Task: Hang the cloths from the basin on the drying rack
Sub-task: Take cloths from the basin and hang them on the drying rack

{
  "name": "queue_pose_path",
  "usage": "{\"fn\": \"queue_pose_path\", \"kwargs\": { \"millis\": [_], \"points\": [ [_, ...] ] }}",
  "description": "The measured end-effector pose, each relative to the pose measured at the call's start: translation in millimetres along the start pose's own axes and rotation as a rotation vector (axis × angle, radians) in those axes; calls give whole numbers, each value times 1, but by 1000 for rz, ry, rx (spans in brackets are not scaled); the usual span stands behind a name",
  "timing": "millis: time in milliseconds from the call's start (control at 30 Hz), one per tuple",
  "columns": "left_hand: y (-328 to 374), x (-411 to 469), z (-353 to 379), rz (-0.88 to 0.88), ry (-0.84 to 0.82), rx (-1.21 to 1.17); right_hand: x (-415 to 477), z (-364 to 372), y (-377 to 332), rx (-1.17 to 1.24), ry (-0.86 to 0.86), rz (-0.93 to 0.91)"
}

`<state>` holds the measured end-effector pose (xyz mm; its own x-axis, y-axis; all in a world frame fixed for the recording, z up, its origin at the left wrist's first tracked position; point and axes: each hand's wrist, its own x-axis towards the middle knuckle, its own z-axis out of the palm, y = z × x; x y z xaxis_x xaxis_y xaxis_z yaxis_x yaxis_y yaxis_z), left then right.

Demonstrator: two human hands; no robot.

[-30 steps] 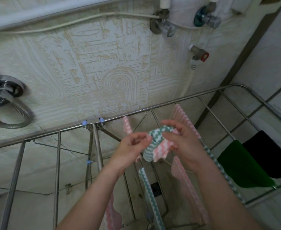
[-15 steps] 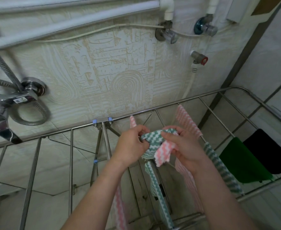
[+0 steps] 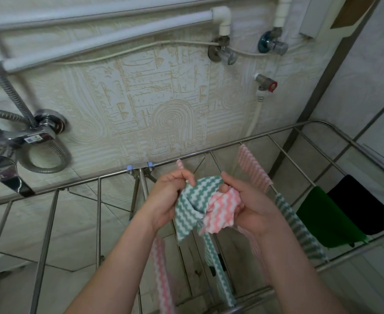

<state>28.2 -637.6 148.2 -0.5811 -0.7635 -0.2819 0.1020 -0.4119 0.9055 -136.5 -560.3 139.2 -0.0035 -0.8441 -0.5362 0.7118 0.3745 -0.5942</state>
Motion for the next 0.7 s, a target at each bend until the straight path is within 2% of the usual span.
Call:
{"fn": "queue_pose_path", "kwargs": {
  "millis": [67,167,233,433,500,633,700],
  "points": [
    [5,-5,-1,1,2,100,-5,3,-2,59,8,37],
    [9,-12,0,114,-62,531,-14,8,-5,65,-9,48],
    [7,-14,6,174,-78,676,-14,7,-6,88,-21,33],
    [2,-8,18,351,121,973,-9,6,-2,82,-57,-7],
    [6,-8,22,349,83,907,-11,6,-2,86,-77,-3],
    [15,-9,23,201,-1,523,-15,12,-4,36,-98,-21],
    [15,-10,24,139,-54,481,-15,17,-3,-27,-85,-79]
  ]
}}
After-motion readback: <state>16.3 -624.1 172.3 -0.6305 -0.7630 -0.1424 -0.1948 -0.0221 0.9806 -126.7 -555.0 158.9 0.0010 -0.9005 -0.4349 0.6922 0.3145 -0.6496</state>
